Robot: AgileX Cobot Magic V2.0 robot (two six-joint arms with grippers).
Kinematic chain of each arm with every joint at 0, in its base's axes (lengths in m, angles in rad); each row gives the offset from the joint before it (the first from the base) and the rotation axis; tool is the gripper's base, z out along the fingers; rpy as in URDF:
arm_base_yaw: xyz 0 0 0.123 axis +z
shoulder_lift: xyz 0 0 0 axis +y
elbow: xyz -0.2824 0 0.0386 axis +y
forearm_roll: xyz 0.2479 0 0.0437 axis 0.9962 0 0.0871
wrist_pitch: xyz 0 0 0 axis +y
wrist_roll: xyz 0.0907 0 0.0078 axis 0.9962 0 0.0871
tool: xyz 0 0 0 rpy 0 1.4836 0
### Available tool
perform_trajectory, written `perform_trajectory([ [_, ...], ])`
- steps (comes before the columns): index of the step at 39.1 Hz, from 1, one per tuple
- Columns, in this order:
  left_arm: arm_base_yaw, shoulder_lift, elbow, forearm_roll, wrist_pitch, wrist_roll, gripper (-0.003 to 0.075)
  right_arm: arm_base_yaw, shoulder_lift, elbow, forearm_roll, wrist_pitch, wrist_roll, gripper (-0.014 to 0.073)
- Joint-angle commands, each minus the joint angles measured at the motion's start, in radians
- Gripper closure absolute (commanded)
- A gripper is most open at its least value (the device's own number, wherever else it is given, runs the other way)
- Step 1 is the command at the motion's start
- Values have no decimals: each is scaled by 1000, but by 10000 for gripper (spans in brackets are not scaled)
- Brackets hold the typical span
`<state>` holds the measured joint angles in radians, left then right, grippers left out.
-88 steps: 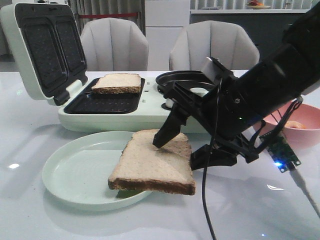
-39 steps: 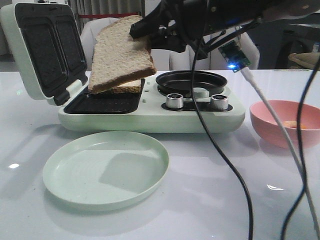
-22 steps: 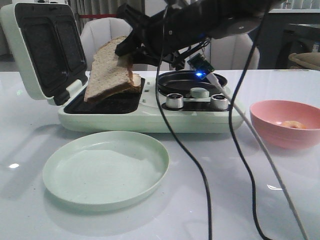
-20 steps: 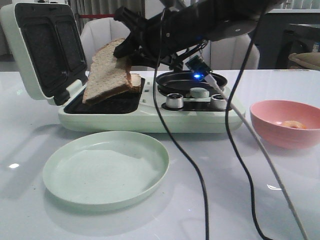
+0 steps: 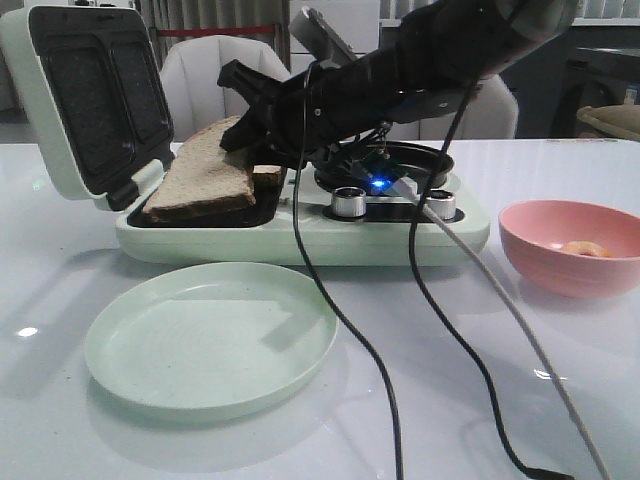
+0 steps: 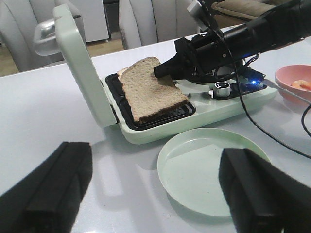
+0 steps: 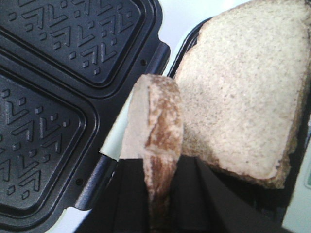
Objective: Make breakfast with bread and shrimp
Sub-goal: 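Lay the bread on the first slice and open the right gripper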
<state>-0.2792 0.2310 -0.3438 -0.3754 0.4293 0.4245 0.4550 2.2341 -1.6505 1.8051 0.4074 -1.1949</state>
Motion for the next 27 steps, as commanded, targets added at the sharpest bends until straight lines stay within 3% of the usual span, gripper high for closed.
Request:
perform_trajectory([
  [1, -5, 8, -27, -20, -72, -3, 139, 5, -62, -35, 8, 29, -14, 277],
  [5, -5, 8, -27, -20, -72, -3, 139, 5, -63, -35, -1, 22, -24, 81],
  [8, -5, 8, -27, -20, -72, -3, 139, 5, -68, -35, -42, 12, -24, -14],
  [27, -5, 8, -27, -20, -72, -3, 139, 5, -274, -25, -353, -175, -12, -6],
])
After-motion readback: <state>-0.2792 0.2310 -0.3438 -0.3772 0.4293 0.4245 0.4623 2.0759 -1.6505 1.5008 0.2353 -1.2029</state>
